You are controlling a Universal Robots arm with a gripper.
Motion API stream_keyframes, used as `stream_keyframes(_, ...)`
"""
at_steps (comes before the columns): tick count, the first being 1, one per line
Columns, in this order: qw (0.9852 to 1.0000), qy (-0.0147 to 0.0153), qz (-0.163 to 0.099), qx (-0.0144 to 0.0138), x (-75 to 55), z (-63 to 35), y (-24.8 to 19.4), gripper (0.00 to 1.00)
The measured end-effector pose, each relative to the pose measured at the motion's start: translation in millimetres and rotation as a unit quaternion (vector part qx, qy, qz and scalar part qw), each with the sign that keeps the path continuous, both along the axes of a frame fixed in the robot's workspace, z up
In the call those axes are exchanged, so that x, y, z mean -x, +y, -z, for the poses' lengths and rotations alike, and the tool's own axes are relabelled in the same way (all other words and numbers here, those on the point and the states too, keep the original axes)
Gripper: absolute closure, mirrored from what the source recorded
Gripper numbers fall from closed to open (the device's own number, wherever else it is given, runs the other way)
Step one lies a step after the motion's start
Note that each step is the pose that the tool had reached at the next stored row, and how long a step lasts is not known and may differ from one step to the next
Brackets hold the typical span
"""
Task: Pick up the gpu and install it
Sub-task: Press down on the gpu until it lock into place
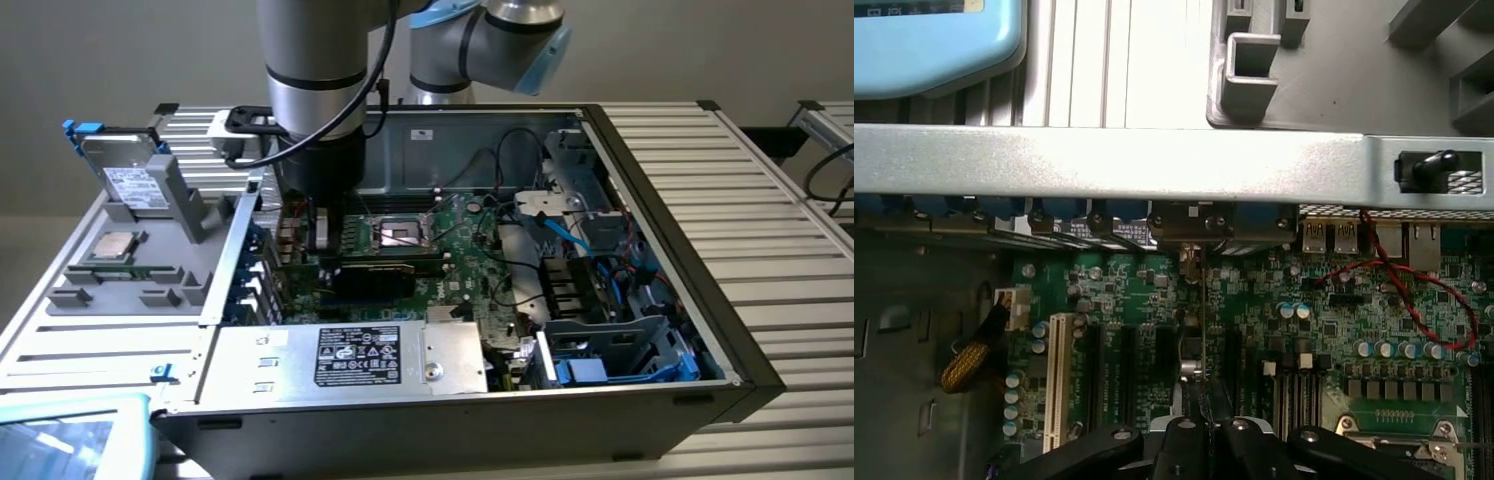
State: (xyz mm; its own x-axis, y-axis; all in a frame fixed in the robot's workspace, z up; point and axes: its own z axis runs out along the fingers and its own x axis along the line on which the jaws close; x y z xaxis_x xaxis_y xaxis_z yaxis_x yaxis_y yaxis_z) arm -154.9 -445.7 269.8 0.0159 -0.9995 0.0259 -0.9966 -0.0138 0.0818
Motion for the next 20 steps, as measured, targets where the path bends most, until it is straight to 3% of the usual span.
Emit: stream_keyframes(20,1.0000,0.0000,0.000,0.0001,3.2,0.8,0.0,0.88)
